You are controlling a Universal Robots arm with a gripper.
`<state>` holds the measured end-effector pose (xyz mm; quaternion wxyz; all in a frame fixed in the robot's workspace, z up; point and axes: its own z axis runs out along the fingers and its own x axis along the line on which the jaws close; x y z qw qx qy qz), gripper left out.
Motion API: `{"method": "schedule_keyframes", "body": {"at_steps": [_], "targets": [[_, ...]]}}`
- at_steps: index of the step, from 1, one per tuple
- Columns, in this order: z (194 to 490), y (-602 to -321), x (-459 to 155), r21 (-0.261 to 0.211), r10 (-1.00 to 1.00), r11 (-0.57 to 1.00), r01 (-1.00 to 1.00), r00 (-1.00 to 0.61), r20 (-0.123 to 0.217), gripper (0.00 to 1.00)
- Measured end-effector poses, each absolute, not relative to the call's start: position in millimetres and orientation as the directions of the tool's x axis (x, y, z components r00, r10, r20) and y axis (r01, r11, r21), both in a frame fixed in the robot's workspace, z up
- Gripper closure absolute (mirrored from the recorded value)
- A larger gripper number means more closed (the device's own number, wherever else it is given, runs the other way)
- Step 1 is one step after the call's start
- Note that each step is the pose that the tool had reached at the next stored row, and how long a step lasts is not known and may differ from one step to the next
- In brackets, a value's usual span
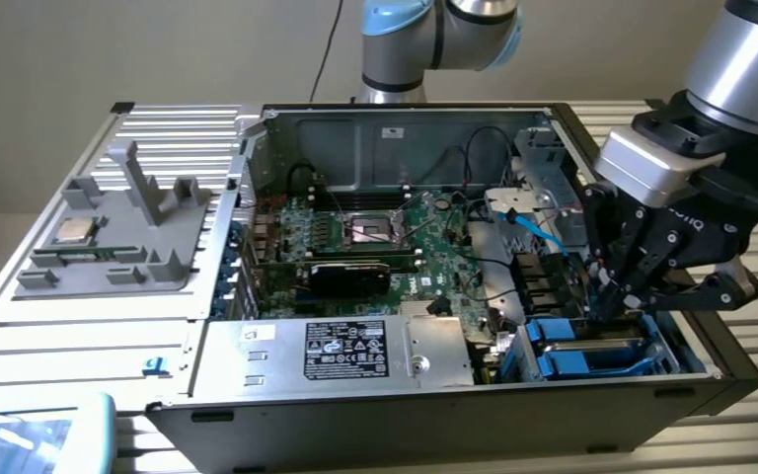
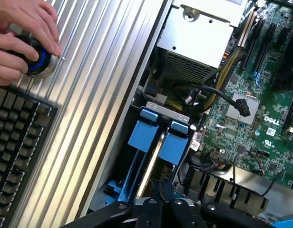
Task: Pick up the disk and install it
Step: 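Insert the second disk wire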
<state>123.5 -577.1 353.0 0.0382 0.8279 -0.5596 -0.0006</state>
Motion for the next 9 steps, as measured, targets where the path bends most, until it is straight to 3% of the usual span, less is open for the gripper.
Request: {"method": "schedule_keyframes", "body": {"at_steps": [9], "targets": [[352.9,-577.1,123.7,0.051,-0.893,-0.449,-0.892,0.45,0.004,0.89]]}}
